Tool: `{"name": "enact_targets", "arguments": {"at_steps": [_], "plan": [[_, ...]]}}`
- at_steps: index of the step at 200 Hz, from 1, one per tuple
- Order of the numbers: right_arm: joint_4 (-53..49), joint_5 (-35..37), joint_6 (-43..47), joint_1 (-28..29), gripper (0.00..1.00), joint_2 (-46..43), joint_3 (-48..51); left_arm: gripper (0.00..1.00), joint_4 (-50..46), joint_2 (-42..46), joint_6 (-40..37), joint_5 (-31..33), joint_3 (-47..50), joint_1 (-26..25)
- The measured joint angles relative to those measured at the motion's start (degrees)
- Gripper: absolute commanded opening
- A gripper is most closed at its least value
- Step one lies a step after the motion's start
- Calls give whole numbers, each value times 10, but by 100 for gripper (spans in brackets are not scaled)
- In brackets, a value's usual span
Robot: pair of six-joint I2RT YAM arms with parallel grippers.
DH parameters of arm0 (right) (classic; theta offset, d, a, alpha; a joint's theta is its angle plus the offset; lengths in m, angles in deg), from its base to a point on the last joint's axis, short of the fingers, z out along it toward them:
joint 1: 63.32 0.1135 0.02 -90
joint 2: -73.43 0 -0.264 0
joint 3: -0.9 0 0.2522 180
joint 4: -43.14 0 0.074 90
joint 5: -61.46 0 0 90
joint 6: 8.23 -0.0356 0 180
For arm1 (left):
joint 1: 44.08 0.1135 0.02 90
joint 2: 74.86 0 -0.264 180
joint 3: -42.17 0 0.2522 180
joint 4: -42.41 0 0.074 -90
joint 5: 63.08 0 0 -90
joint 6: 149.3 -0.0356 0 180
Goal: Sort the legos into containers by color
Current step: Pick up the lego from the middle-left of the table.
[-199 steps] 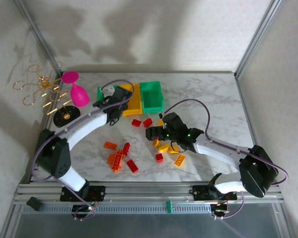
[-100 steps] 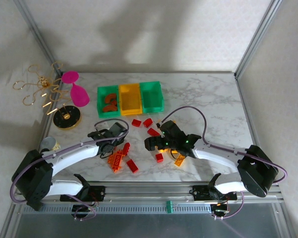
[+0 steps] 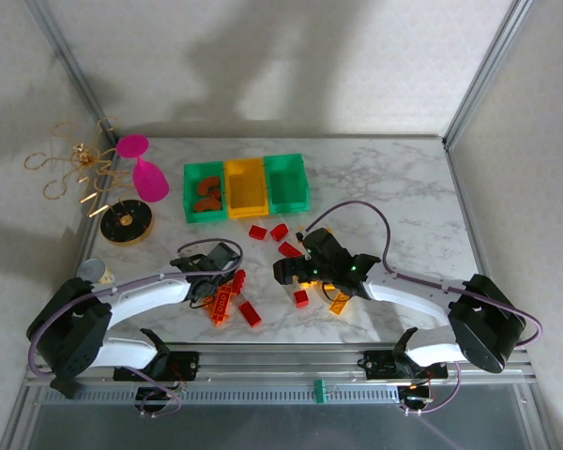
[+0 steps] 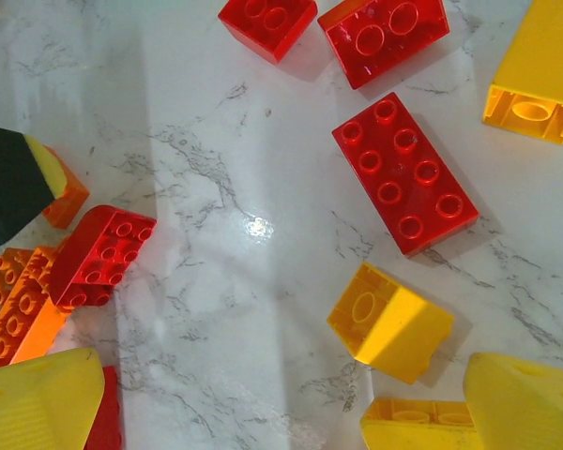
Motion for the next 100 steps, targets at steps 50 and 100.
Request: {"name": "enact_targets", "arguments": {"at_steps": [50, 100], "plan": [[0, 5, 0, 0, 99, 1, 0, 77, 14, -54, -1, 1, -13, 0], [-4, 16, 5, 0, 99, 1, 0, 65, 15, -89, -25, 9, -38, 15]]}}
